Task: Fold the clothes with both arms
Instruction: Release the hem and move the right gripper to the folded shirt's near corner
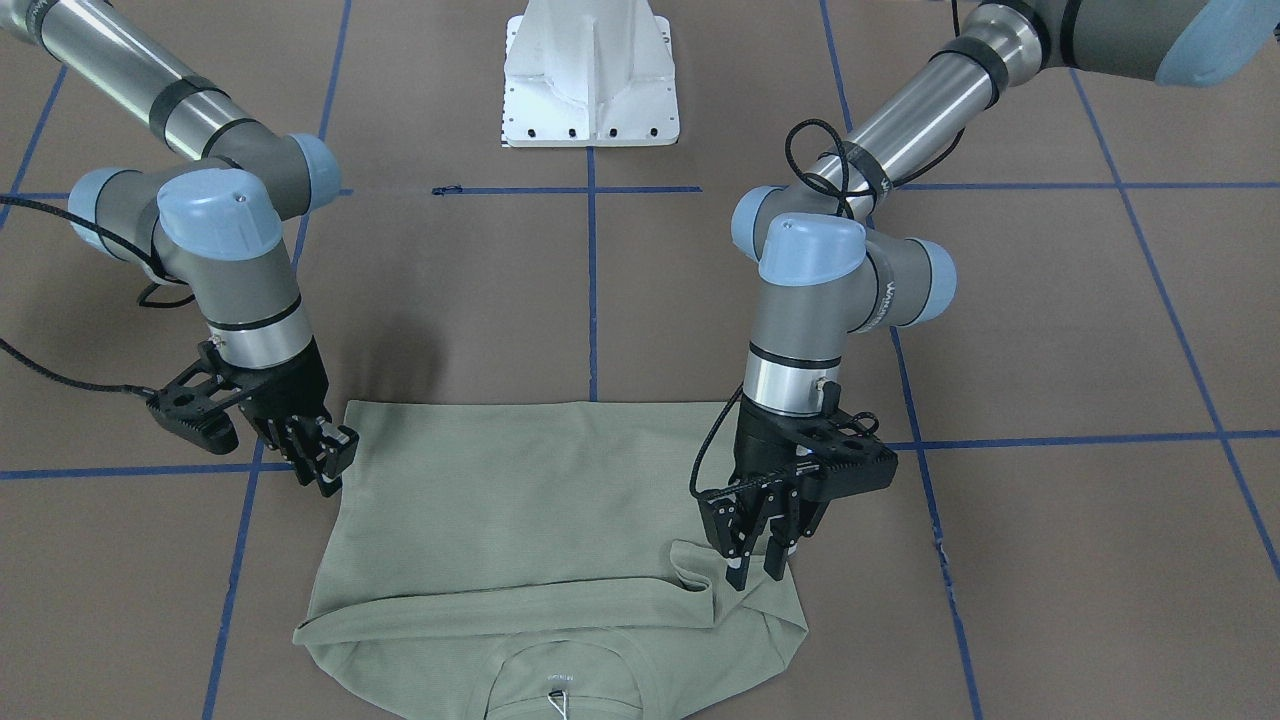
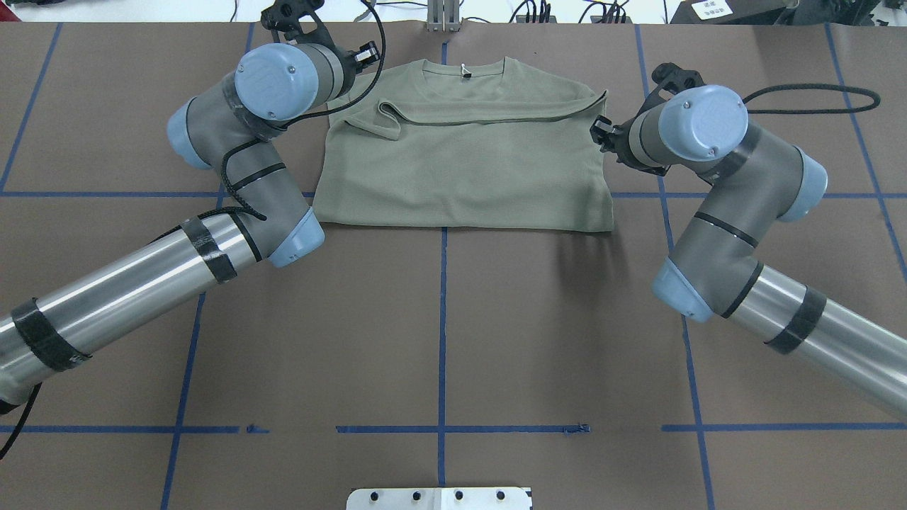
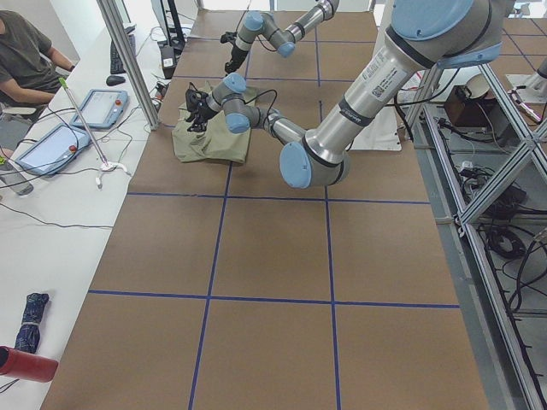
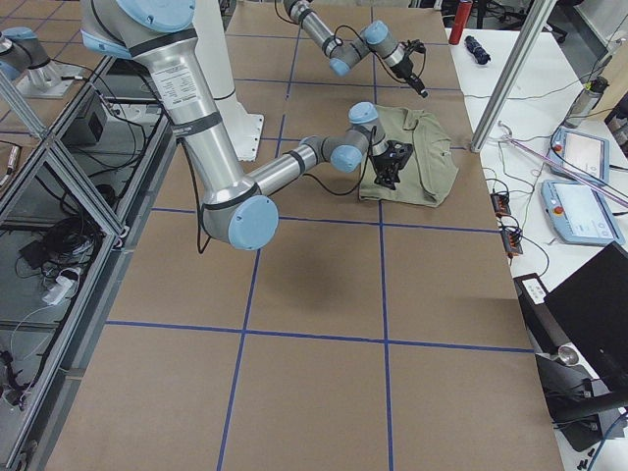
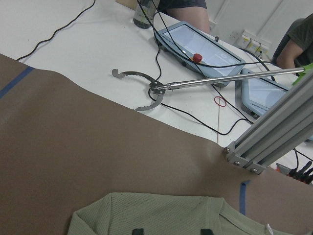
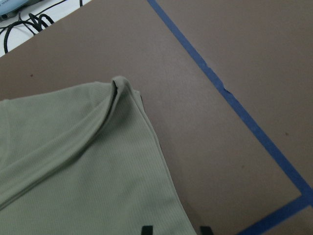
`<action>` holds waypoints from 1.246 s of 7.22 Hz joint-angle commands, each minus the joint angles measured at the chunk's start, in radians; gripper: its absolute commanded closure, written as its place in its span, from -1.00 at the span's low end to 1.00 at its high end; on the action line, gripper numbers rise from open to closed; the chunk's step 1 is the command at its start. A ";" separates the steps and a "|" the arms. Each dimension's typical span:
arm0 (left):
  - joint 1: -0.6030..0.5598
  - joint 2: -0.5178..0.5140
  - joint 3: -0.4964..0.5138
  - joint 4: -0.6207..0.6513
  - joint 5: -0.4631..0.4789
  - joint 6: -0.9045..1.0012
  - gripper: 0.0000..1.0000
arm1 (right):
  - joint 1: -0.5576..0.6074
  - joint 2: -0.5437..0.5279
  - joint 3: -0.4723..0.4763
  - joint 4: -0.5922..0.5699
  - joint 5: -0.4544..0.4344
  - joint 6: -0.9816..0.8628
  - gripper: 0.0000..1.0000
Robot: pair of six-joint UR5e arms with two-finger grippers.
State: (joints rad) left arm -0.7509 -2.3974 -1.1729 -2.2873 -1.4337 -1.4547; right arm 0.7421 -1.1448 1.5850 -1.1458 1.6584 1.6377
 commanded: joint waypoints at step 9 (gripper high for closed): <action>0.002 0.009 -0.022 0.006 -0.004 -0.003 0.02 | -0.122 -0.076 0.049 0.003 -0.048 0.077 -0.23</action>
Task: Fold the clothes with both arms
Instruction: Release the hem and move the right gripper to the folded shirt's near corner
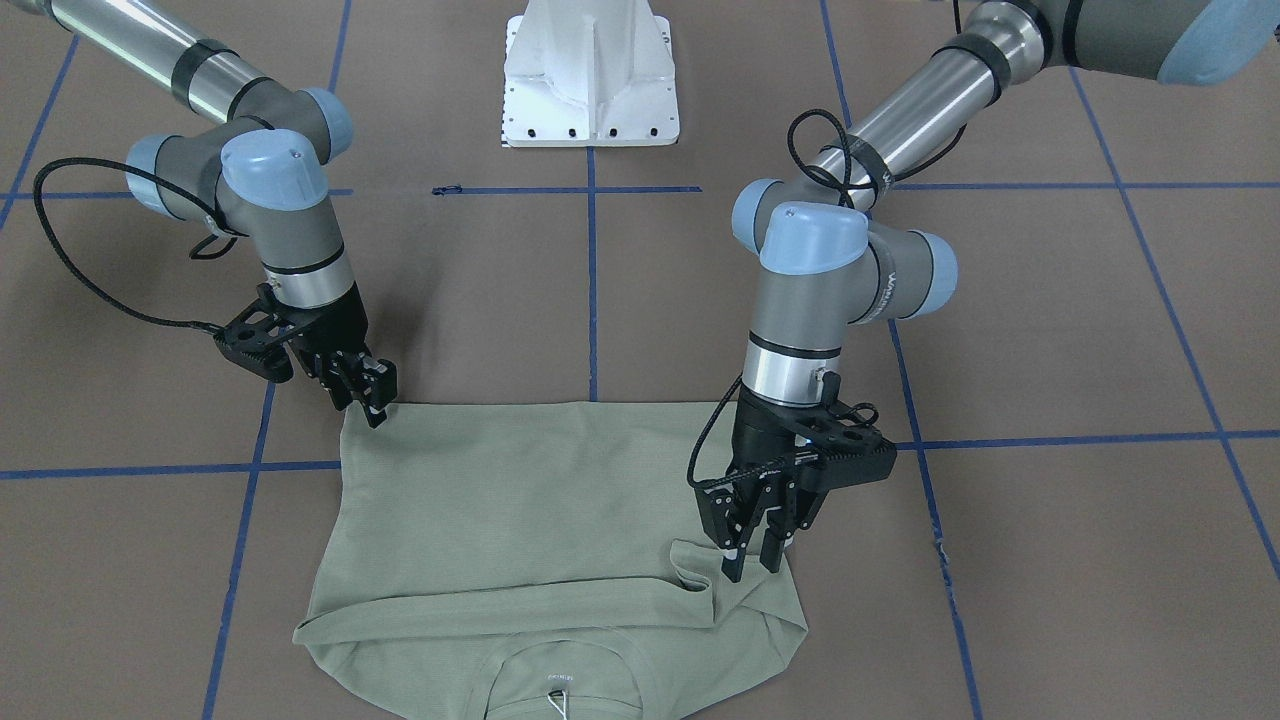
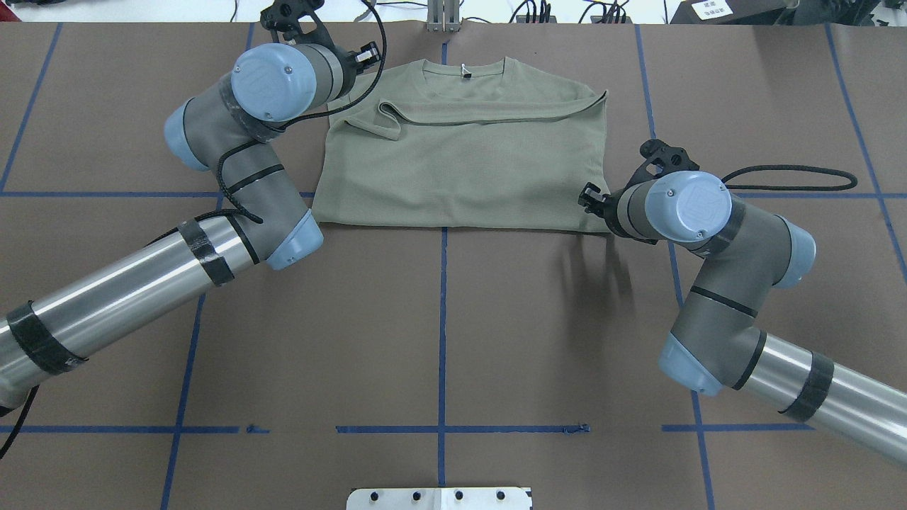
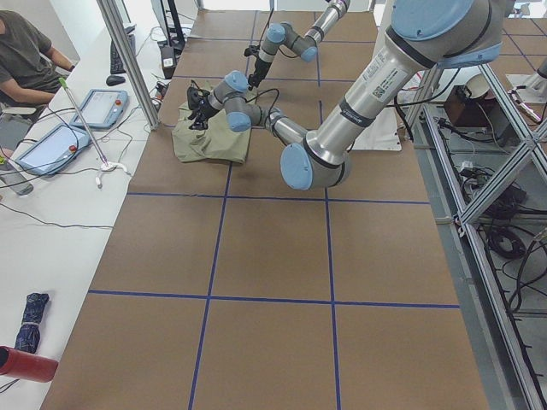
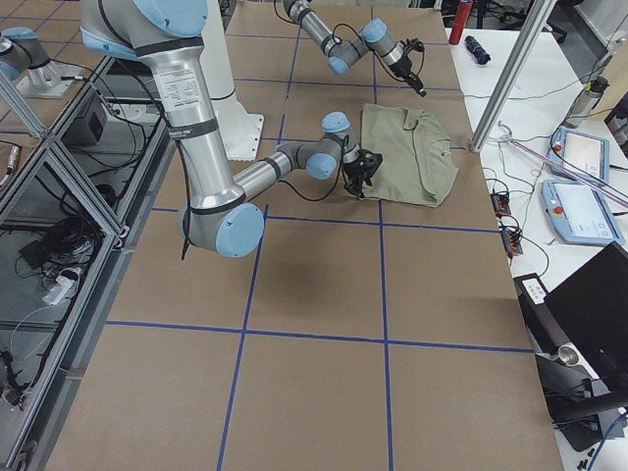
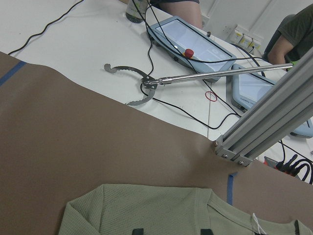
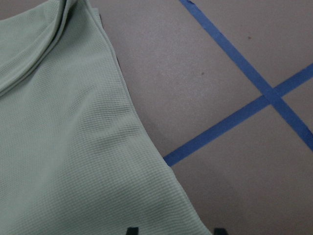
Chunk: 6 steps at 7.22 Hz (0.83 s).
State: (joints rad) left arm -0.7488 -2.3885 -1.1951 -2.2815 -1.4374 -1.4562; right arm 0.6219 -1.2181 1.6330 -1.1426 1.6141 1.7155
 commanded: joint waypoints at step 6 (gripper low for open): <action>0.003 -0.001 0.000 0.000 0.000 -0.007 0.02 | -0.011 -0.017 0.001 0.000 -0.005 0.024 0.67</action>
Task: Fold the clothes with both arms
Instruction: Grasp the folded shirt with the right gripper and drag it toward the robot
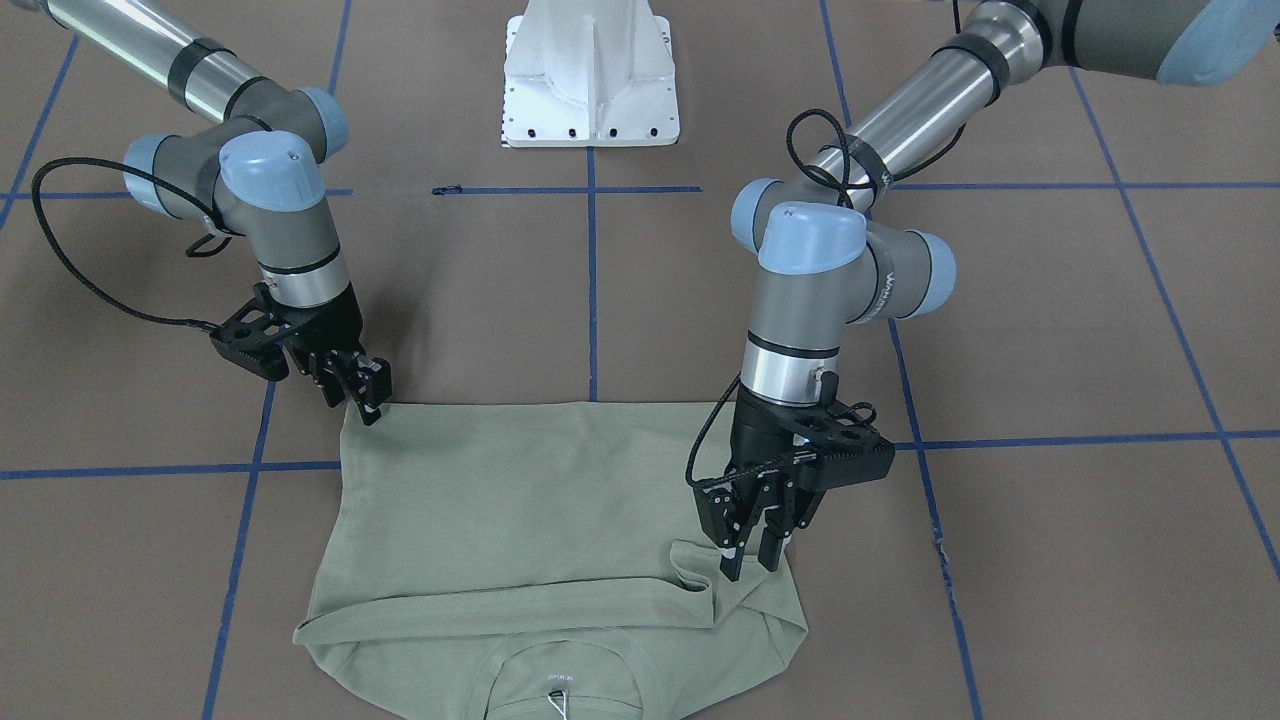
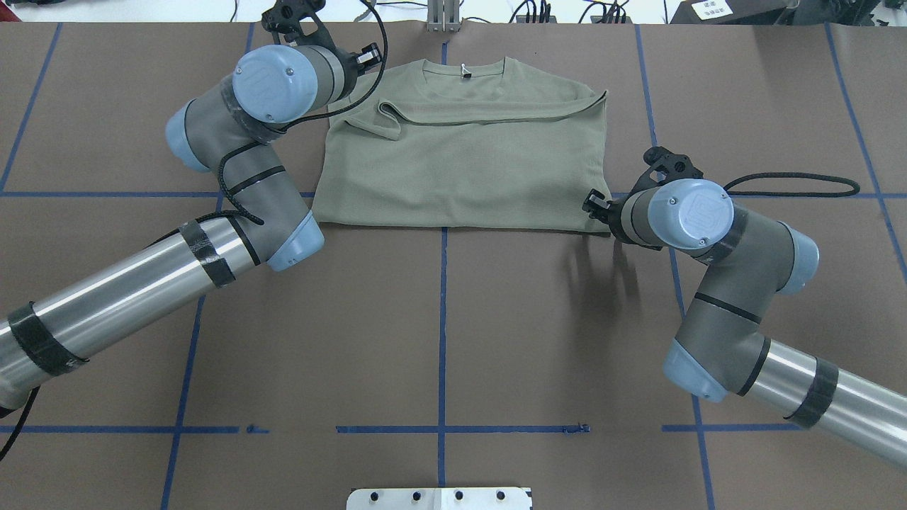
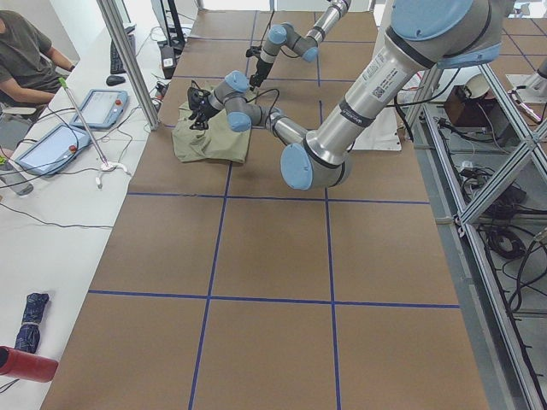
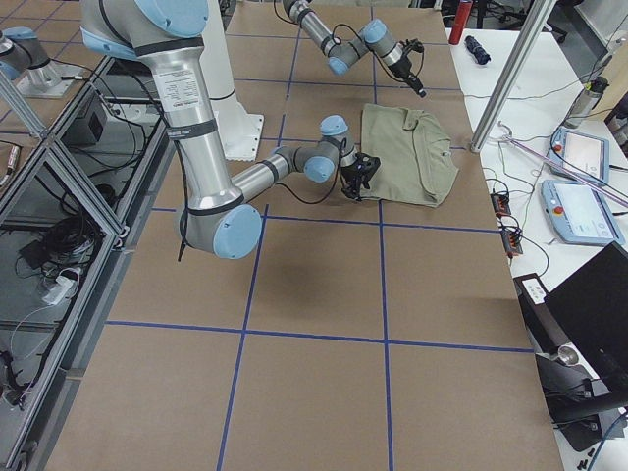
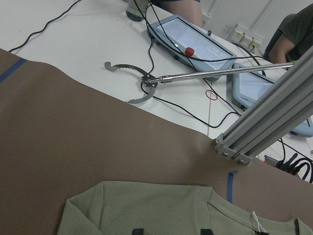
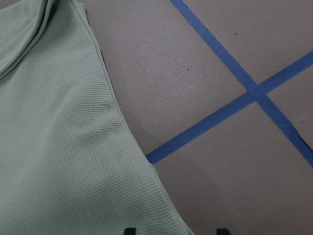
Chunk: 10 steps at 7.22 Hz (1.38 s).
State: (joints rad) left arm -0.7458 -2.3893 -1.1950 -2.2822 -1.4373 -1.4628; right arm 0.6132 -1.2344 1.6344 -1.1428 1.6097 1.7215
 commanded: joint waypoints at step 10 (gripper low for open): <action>0.052 0.148 -0.276 0.000 -0.231 -0.058 0.02 | -0.391 -0.500 0.686 -0.113 0.137 0.268 1.00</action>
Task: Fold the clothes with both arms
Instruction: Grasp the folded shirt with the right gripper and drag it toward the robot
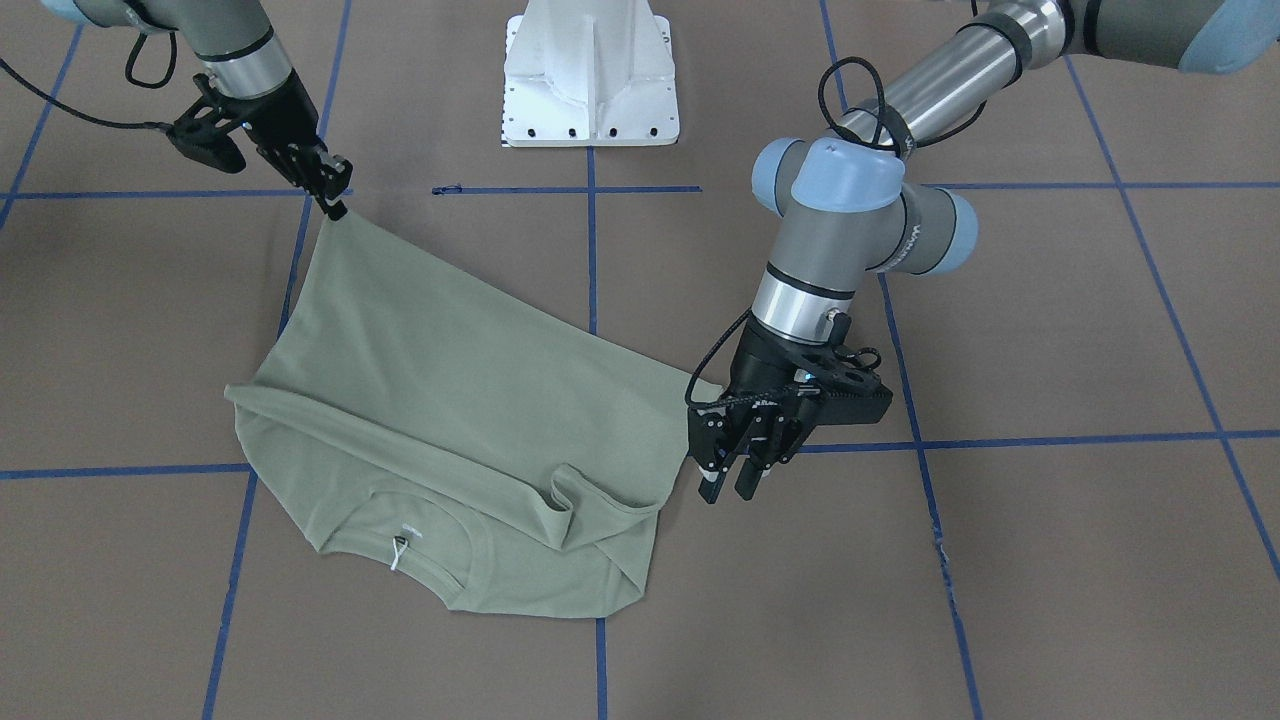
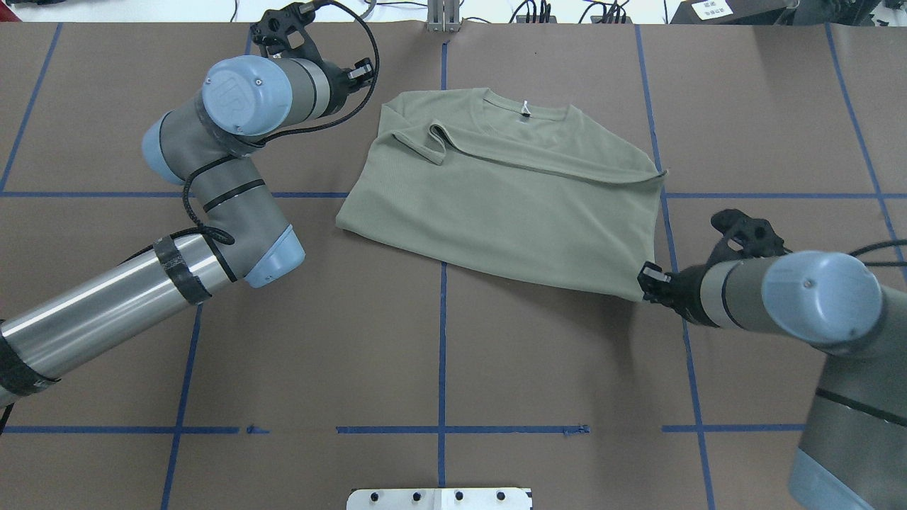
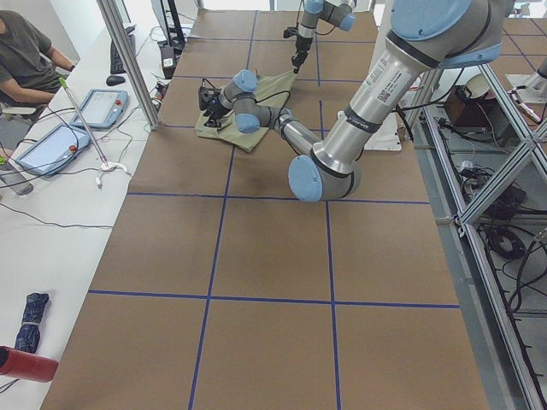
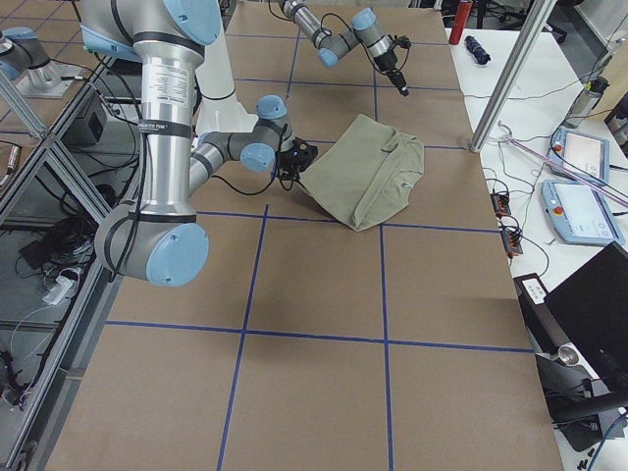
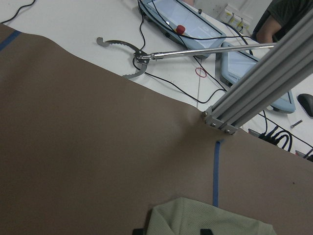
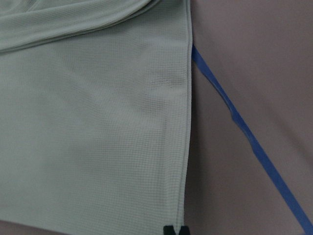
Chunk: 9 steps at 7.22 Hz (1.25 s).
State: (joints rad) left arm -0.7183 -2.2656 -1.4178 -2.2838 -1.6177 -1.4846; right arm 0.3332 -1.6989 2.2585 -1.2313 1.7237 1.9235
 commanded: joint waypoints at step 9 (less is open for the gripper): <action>0.259 0.104 -0.209 0.155 -0.151 -0.315 -0.17 | -0.317 -0.068 0.179 -0.108 0.020 0.180 -1.00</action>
State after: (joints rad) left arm -0.4978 -2.1614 -1.5985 -2.2210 -1.7719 -1.7840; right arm -0.0793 -1.7732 2.4203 -1.3391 1.7454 2.0908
